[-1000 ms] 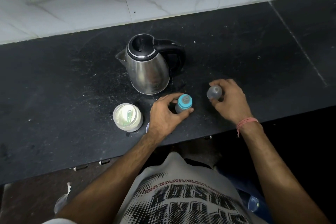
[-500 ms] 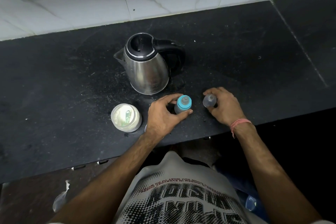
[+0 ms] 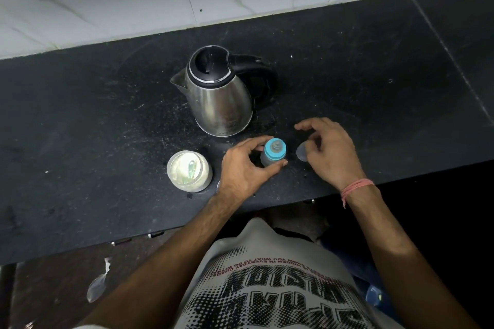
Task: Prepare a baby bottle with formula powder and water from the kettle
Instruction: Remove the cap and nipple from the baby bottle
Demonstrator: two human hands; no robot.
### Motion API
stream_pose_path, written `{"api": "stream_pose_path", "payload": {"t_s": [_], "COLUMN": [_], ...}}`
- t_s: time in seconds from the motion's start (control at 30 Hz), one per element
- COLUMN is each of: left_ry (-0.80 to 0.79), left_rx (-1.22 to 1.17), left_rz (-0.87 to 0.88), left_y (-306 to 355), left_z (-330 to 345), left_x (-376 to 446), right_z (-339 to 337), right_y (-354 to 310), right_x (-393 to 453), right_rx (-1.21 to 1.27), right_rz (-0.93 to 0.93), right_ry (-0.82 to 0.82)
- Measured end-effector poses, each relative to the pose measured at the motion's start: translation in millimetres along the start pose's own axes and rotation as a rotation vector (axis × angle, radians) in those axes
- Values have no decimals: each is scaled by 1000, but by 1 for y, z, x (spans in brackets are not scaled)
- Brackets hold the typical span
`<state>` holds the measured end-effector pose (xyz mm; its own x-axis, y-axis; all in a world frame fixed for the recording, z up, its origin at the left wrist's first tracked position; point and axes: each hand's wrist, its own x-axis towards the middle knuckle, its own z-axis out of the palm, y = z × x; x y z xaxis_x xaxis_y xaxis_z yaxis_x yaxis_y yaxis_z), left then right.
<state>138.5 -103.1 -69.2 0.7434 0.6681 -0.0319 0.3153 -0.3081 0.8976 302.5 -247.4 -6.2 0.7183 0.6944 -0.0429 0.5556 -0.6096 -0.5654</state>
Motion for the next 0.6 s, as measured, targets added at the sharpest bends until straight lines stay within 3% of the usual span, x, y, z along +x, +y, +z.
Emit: {"api": "stream_pose_path", "payload": {"t_s": [0.13, 0.33, 0.6], "left_ry": [20, 21, -28], "left_rx": [35, 67, 199], "left_rz": [21, 42, 97], "left_y": [2, -1, -6], "left_z": [0, 2, 1], "left_x": [0, 0, 7], "right_z": [-5, 3, 13], "right_y": [-26, -49, -55], "right_x": [-8, -16, -9], "right_rx": [38, -92, -187], "right_rz": [-43, -49, -143], "right_ry": [130, -169, -126]}}
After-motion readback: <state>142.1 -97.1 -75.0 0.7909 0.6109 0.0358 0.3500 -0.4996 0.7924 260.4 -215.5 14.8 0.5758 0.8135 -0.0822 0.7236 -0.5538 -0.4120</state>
